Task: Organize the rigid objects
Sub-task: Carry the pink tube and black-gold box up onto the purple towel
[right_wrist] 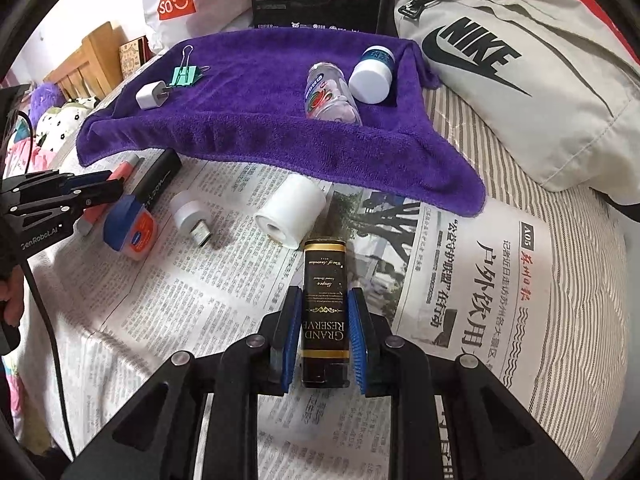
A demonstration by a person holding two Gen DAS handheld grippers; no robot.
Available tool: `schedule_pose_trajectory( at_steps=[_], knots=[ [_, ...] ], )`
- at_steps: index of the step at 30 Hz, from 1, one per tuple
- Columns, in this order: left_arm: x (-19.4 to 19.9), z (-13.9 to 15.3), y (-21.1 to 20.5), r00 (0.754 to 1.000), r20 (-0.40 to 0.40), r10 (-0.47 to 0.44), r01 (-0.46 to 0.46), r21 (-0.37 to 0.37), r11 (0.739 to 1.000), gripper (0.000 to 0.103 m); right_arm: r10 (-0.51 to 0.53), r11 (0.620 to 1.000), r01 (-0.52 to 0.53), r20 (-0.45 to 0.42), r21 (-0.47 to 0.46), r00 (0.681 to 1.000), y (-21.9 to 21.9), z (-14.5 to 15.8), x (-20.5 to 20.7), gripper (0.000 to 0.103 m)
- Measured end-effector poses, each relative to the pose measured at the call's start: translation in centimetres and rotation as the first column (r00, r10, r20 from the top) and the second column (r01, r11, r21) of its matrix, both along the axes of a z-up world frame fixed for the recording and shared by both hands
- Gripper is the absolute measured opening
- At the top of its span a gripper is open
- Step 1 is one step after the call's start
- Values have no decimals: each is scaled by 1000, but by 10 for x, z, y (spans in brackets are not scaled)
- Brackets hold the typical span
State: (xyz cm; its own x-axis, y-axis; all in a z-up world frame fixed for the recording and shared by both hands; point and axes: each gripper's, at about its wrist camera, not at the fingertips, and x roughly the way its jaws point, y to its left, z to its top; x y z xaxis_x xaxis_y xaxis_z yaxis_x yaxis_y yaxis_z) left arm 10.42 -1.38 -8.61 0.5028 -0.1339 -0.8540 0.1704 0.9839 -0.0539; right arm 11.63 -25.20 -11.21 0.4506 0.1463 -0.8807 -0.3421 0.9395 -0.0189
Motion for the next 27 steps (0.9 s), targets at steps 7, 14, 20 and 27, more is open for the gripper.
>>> schedule_pose_trajectory(
  at_steps=[7, 14, 20, 27],
  knots=[
    [-5, 13, 8, 1000, 13, -1, 2, -26, 1000, 17, 7, 1000, -7, 29, 15, 1000, -4, 21, -6, 23],
    [-5, 35, 15, 999, 42, -13, 15, -55, 998, 17, 21, 998, -24, 44, 53, 999, 2, 38, -1, 23],
    [6, 50, 14, 998, 63, -17, 20, -58, 998, 17, 29, 995, -34, 53, 90, 998, 12, 49, 12, 23],
    [29, 59, 13, 997, 73, -23, 28, -69, 997, 17, 42, 992, -48, 60, 114, 997, 21, 59, 39, 23]
  ],
)
